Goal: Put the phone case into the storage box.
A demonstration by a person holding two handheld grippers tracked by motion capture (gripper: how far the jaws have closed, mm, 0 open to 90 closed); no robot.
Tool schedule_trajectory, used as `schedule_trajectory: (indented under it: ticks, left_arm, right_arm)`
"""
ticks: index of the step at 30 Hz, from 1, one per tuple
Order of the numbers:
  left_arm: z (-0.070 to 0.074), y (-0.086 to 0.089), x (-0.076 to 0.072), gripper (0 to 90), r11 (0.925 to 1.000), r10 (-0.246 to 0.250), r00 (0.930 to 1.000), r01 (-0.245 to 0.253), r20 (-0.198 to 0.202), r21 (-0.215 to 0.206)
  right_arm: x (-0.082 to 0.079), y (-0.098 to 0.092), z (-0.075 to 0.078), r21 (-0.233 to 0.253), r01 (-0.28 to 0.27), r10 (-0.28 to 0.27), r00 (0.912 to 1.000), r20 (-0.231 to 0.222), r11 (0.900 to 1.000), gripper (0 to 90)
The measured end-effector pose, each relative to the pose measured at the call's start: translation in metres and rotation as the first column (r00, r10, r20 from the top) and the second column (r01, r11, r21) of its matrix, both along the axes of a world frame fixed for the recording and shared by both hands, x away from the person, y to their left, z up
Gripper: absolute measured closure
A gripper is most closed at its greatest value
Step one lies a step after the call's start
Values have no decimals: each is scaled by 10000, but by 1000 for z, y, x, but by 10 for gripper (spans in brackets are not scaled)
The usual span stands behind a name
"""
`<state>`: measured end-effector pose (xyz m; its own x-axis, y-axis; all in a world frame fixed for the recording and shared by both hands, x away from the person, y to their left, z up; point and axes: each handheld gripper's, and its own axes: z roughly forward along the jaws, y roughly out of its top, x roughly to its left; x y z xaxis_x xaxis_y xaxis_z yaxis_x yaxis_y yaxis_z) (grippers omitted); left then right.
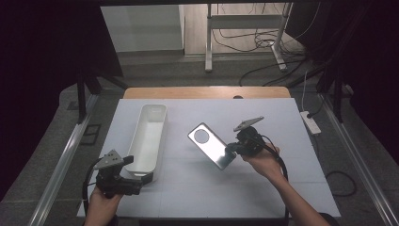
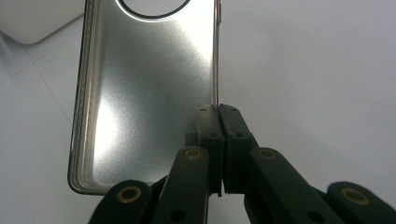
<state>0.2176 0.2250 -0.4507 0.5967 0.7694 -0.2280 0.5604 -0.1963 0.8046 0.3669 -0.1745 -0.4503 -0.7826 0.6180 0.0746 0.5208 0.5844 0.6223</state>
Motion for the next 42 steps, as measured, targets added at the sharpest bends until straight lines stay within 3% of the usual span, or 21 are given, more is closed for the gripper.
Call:
schedule_trajectory:
  ticks: [8,23,33,42]
  left_arm:
    - [3,-14,11,0,9997,-222,9997,222,51,35]
    - [6,-45,37,0,9963,-820,9966,817,-113,-266]
    - [7,-62,53,0,9904,-1108,9934,1079,-291,-869]
    - [9,-77,62,0,9877,-1375,9900,1346,-318,-789]
  right_arm:
    - [-6,-8,5,177,114,-117,9997,198,9998,881]
    - [-20,-21,14,472,337,-361,9981,497,9983,881]
    - [-26,-25,18,660,329,-381,9961,792,9973,881]
    - [-28,-25,19,768,380,-452,9946,937,9963,881]
